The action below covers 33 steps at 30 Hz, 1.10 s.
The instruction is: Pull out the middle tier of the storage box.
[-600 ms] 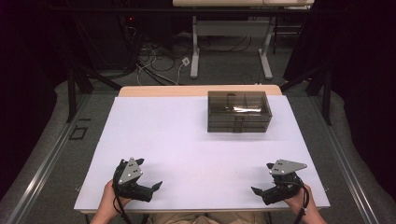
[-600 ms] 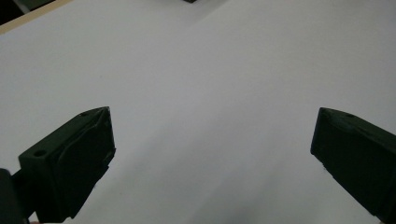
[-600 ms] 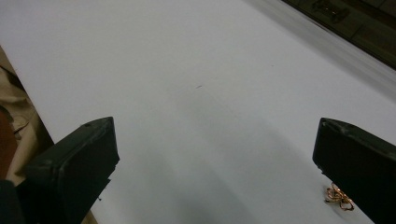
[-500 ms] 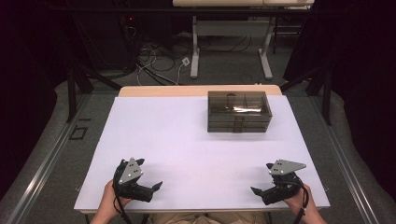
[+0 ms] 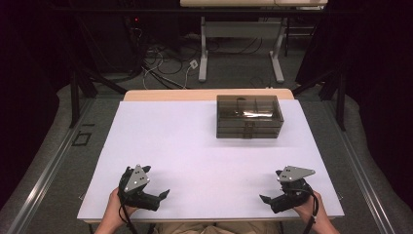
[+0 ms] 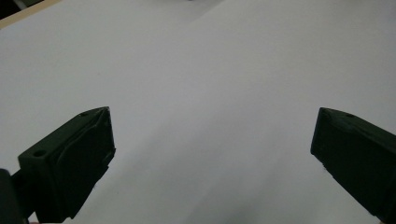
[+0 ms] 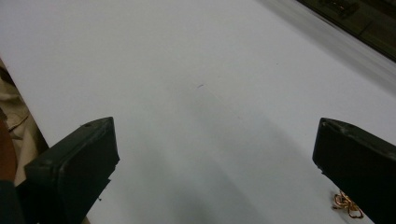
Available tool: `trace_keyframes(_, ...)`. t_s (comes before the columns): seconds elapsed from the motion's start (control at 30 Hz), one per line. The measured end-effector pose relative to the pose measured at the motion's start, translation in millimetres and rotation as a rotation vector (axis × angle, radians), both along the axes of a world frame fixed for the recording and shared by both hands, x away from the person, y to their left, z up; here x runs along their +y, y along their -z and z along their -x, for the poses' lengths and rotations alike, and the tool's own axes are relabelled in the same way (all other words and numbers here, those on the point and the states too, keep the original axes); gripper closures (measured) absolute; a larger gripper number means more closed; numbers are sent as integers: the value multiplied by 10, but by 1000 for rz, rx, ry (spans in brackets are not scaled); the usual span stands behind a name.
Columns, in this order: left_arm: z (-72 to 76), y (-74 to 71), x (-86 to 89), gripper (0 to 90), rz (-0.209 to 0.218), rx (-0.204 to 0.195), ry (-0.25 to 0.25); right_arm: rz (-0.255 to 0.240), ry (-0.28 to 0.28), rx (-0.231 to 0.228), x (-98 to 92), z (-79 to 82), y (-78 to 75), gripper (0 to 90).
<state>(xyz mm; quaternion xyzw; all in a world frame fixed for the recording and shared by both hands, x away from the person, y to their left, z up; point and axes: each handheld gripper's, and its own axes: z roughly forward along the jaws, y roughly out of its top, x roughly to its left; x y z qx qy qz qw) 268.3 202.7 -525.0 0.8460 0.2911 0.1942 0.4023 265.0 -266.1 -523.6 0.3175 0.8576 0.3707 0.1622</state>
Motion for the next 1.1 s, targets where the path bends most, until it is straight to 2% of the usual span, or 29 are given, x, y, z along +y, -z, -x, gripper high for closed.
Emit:
trace_keyframes(0.17,-2,10,-9,0,10,3,-3,6,15,8,14,-17,-8,0)
trace_keyframes(0.4,0,14,-24,0,2,4,1,13,33,16,36,-39,-25,0)
trace_keyframes(0.53,18,8,-17,0,0,1,6,42,42,13,75,-58,-31,0)
trace_keyframes(0.7,15,9,-10,0,-5,2,2,48,56,18,98,-66,-34,0)
trace_keyframes(0.77,13,8,-10,0,-7,2,2,70,52,12,126,-101,-23,0)
trace_keyframes(1.0,12,10,-9,0,-9,8,0,83,62,21,177,-218,-4,0)
trace_keyframes(1.07,13,9,-8,0,-9,4,-2,86,61,28,195,-249,-5,0)
trace_keyframes(1.1,21,7,-11,0,-1,-5,-9,85,66,17,208,-269,3,0)
